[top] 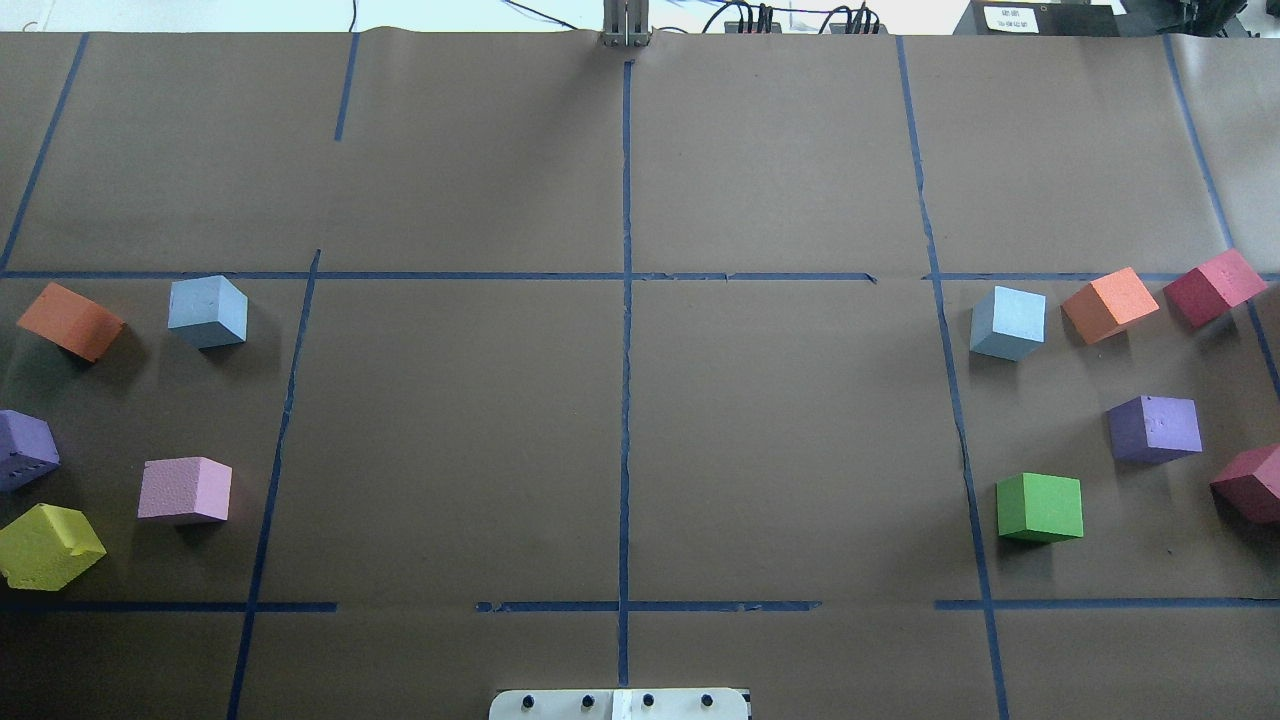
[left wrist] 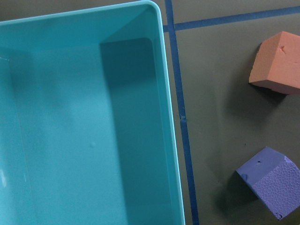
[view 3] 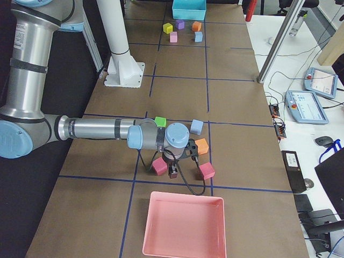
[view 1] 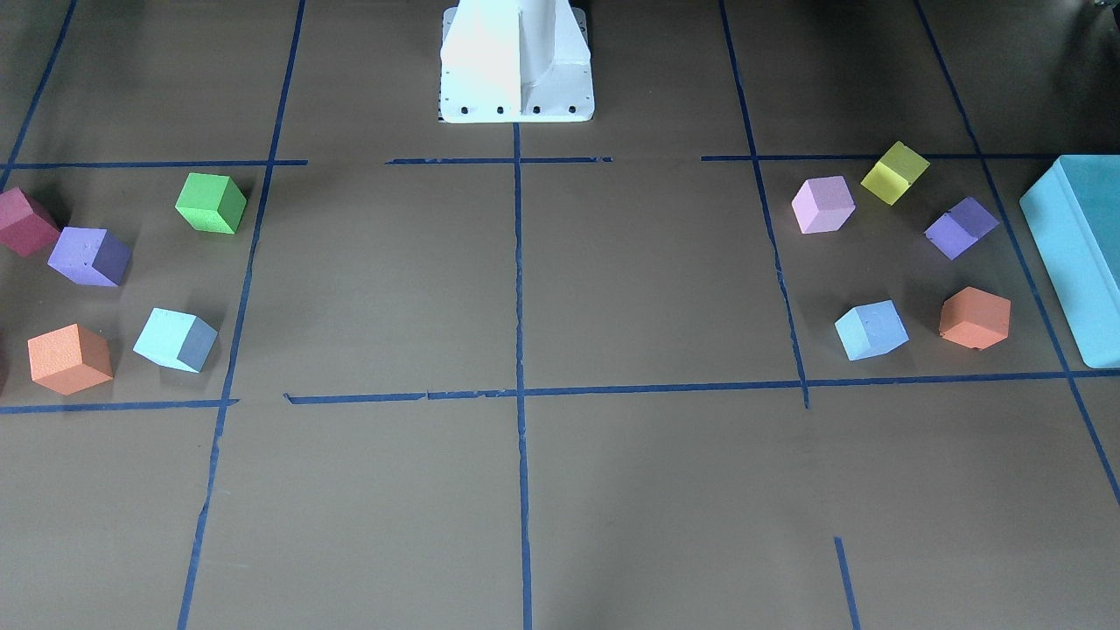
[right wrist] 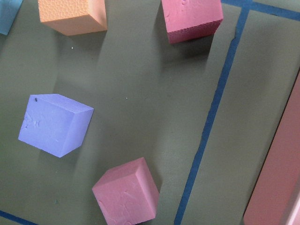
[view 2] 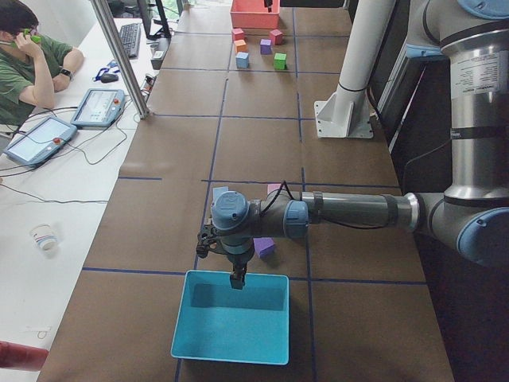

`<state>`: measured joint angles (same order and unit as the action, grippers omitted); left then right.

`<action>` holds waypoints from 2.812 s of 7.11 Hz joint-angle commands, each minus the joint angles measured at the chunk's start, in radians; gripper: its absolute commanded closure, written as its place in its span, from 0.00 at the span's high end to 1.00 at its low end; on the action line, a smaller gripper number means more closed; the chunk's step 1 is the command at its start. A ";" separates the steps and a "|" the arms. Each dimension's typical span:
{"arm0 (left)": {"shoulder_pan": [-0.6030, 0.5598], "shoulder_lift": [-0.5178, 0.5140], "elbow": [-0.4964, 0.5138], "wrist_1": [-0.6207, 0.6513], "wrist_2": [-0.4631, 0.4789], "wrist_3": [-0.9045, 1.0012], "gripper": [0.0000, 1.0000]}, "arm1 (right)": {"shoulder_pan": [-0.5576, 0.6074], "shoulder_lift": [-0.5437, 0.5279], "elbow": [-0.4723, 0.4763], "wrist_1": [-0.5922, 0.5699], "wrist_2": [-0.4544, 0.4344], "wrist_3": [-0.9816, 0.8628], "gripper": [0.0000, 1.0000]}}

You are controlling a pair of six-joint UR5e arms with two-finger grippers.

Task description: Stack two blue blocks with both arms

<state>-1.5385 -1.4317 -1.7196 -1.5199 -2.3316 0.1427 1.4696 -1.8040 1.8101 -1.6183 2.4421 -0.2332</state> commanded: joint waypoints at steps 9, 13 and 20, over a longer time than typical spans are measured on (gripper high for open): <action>0.003 0.004 -0.002 -0.002 -0.002 0.000 1.00 | -0.289 0.223 0.040 0.322 -0.180 1.062 0.99; 0.001 0.004 -0.002 -0.003 -0.002 0.000 1.00 | -0.529 0.347 -0.009 0.325 -0.354 1.255 0.99; 0.001 0.004 -0.009 0.000 -0.002 0.000 1.00 | -0.606 0.377 -0.073 0.325 -0.399 1.238 0.99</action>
<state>-1.5370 -1.4281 -1.7278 -1.5204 -2.3332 0.1427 0.8713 -1.4487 1.7528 -1.2919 2.0436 1.0061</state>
